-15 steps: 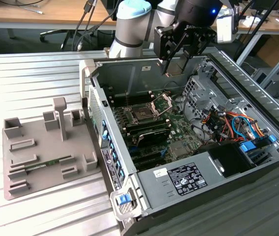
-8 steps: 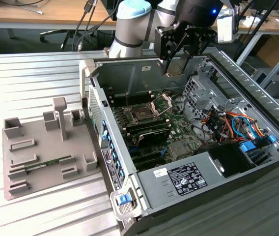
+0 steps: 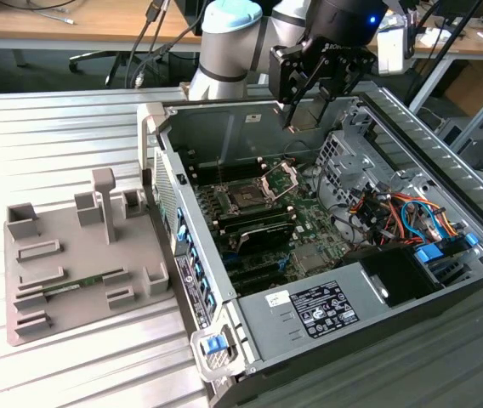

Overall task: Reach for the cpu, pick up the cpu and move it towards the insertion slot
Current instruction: 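Pick up the cpu and move it towards the insertion slot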

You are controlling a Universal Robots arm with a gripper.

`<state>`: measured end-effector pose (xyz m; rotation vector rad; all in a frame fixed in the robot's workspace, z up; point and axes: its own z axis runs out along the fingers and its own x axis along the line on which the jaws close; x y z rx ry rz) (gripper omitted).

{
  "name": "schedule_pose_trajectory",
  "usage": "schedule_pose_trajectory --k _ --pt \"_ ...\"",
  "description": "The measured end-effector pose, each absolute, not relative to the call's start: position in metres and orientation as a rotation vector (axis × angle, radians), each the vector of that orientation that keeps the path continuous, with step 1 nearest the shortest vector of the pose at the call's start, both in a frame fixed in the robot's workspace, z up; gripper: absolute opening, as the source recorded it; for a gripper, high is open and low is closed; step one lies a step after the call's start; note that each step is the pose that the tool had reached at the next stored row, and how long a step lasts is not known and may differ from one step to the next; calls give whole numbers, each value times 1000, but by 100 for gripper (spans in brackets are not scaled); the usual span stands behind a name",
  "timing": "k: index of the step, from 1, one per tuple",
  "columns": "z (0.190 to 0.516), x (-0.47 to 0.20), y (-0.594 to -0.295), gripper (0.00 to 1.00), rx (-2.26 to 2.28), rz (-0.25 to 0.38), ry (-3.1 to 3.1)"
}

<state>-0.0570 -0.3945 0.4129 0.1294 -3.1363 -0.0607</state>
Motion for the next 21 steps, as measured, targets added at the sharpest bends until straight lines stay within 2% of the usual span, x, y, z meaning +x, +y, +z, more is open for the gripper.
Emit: schedule_pose_trajectory --k 21 --pt "413 -52 -394 55 129 -61 -3136"
